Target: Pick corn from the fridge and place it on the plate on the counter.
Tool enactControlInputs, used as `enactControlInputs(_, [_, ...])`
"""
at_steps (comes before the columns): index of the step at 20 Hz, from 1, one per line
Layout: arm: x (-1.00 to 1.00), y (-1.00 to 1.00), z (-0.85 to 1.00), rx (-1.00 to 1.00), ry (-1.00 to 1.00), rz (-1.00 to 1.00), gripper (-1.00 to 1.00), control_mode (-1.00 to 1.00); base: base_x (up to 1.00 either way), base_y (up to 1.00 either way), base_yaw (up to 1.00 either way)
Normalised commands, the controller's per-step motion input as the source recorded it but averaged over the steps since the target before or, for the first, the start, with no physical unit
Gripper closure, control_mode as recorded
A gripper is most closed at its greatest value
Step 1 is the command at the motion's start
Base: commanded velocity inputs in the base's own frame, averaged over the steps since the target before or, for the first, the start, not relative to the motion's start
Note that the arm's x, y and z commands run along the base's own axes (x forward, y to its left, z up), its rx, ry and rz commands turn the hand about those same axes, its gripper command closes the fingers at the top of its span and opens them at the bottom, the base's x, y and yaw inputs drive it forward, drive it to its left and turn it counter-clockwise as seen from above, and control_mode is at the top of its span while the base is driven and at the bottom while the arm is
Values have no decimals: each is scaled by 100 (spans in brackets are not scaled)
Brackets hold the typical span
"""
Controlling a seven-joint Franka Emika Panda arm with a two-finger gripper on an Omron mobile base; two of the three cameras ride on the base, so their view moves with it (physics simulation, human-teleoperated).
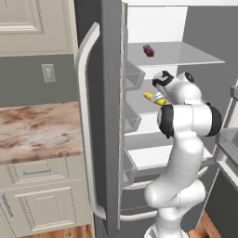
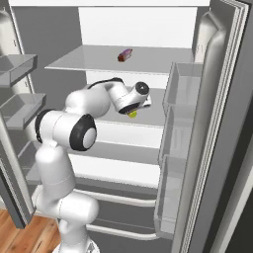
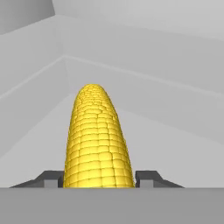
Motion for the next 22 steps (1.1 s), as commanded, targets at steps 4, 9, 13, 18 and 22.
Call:
enactControlInputs(4, [-64,-3,29,0,0,-8,100,-100,0,0,0])
enactControlInputs(9, [-71,0,28,0,1,-10,100,-100,0,0,0])
enactControlInputs(13, [-71,0,29,0,4,-11,100,-100,0,0,0])
enactControlInputs(18, [-76,0,32,0,8,-12,100,-100,0,0,0])
enactControlInputs(22, [-84,0,40,0,8,-13,100,-100,0,0,0])
